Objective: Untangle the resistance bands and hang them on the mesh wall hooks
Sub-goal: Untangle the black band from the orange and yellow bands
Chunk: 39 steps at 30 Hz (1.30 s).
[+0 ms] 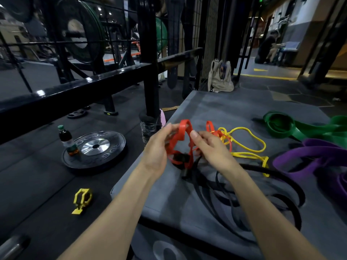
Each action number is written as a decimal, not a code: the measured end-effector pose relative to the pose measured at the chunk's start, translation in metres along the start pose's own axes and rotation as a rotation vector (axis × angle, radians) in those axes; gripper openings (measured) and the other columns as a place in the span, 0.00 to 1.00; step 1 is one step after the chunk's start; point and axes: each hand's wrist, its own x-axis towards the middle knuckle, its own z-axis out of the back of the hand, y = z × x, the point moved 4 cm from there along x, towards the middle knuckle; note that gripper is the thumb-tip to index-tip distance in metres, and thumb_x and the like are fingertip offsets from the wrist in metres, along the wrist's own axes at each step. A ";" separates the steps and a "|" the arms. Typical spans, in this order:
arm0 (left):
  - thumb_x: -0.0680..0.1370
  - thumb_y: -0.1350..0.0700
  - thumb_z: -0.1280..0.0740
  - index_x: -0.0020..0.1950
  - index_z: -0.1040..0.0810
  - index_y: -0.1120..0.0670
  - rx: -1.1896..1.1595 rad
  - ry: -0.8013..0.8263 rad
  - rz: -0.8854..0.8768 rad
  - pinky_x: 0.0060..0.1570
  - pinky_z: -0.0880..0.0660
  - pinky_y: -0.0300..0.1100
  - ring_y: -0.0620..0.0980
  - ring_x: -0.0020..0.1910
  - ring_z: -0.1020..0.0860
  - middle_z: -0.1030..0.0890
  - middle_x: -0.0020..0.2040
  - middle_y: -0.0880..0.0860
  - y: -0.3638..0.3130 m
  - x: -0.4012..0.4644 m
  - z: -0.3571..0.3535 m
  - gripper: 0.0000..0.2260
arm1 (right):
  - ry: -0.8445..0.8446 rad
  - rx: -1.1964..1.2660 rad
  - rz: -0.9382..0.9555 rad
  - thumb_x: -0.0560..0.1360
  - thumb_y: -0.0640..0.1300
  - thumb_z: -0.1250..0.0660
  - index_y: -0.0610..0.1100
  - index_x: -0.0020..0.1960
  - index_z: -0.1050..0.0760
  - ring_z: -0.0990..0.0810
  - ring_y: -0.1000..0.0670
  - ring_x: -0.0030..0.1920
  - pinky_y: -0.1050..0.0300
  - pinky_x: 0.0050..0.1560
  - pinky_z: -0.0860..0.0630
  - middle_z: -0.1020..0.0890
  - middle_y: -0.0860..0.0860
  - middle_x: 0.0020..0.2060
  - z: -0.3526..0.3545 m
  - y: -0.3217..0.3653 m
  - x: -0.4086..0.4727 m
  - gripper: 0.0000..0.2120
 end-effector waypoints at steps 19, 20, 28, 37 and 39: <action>0.68 0.56 0.25 0.35 0.24 0.45 0.833 0.069 -0.045 0.42 0.23 0.47 0.48 0.33 0.20 0.19 0.32 0.49 0.026 0.007 -0.002 0.10 | -0.200 0.047 0.101 0.70 0.26 0.34 0.48 0.40 0.22 0.23 0.61 0.33 0.66 0.40 0.24 0.20 0.54 0.34 0.034 0.002 0.000 0.17; 0.68 0.59 0.26 0.37 0.24 0.46 0.739 0.012 -0.048 0.43 0.23 0.46 0.48 0.35 0.21 0.20 0.34 0.51 0.021 0.009 0.001 0.10 | -0.202 0.010 0.101 0.70 0.26 0.33 0.46 0.40 0.21 0.23 0.61 0.34 0.65 0.41 0.24 0.21 0.54 0.35 0.035 0.001 0.000 0.15; 0.73 0.65 0.36 0.46 0.24 0.54 -0.176 -0.068 0.142 0.51 0.26 0.36 0.46 0.48 0.19 0.19 0.43 0.48 0.000 0.007 0.020 0.07 | -0.339 -0.535 0.007 0.70 0.29 0.36 0.43 0.48 0.16 0.24 0.50 0.45 0.65 0.44 0.34 0.21 0.49 0.42 0.049 -0.013 -0.009 0.15; 0.75 0.50 0.31 0.55 0.25 0.61 0.805 -0.476 0.400 0.42 0.27 0.46 0.59 0.50 0.24 0.21 0.52 0.60 0.037 0.017 0.084 0.16 | -0.343 -0.761 -0.200 0.72 0.35 0.39 0.52 0.49 0.17 0.22 0.40 0.52 0.53 0.47 0.26 0.18 0.46 0.51 0.051 -0.024 -0.012 0.17; 0.73 0.49 0.29 0.67 0.35 0.62 1.079 -0.522 0.441 0.57 0.31 0.49 0.63 0.64 0.32 0.37 0.67 0.63 0.035 0.012 0.091 0.29 | -0.306 -0.745 -0.193 0.72 0.34 0.38 0.51 0.50 0.17 0.22 0.41 0.53 0.53 0.49 0.26 0.18 0.46 0.51 0.049 -0.026 -0.012 0.17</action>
